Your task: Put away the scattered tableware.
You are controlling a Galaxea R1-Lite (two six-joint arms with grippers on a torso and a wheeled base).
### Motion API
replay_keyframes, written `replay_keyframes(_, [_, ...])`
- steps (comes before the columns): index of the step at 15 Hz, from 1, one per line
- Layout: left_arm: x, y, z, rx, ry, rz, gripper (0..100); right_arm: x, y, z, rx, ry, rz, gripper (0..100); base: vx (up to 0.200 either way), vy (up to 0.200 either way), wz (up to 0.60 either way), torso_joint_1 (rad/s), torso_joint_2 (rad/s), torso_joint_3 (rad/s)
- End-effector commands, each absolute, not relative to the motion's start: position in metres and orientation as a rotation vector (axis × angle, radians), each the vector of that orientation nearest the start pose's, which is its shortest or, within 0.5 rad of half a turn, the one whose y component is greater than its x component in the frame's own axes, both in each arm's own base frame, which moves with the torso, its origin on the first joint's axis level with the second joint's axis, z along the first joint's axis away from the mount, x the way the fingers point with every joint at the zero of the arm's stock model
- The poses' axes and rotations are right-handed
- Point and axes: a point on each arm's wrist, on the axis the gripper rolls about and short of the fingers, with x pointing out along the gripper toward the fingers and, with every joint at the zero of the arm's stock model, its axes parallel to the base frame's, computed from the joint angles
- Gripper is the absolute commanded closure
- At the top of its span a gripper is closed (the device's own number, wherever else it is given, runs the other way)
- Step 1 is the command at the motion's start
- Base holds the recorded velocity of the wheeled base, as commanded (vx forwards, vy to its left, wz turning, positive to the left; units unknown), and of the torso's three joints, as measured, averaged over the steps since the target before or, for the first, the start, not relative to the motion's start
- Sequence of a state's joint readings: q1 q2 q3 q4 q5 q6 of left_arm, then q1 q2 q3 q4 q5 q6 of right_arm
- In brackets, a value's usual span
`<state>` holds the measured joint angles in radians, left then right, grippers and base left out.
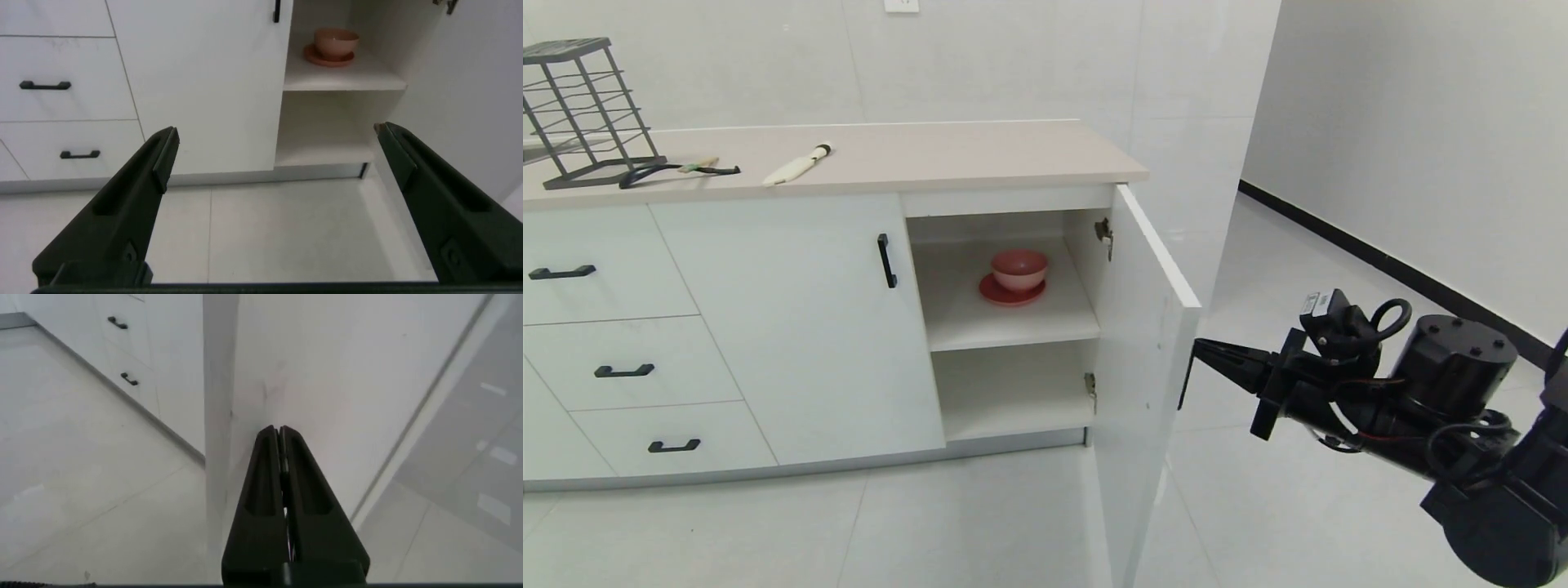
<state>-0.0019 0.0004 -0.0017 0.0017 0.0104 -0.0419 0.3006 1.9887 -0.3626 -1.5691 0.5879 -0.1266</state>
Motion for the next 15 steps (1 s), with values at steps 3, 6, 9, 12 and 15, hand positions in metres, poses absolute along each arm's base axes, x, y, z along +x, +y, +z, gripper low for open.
replay_keyframes(3, [-0.023, 0.0, 0.076, -0.041, 0.0, 0.008, 0, 0.27, 0.106, 0.088, -0.109, 0.0, 0.922, 100, 0.0, 0.0, 0.0, 0.0, 0.0, 0.0])
replay_keyframes(6, [-0.023, 0.0, 0.076, -0.041, 0.0, 0.008, 0, 0.274, 0.143, 0.092, -0.107, -0.054, 1.028, 100, 0.0, 0.0, 0.0, 0.0, 0.0, 0.0])
replay_keyframes(9, [-0.023, 0.0, 0.076, -0.041, 0.0, 0.008, 0, 0.284, 0.238, 0.084, -0.082, -0.17, 1.244, 100, 0.0, 0.0, 0.0, 0.0, 0.0, 0.0])
replay_keyframes(12, [-0.023, 0.0, 0.076, -0.041, 0.0, 0.009, 0, 0.329, 0.283, 0.063, -0.032, -0.261, 1.208, 100, 0.0, 0.0, 0.0, 0.0, 0.0, 0.0])
replay_keyframes(15, [-0.023, 0.0, 0.076, -0.041, 0.0, 0.008, 0, 0.351, 0.266, 0.073, -0.014, -0.29, 1.077, 100, 0.0, 0.0, 0.0, 0.0, 0.0, 0.0])
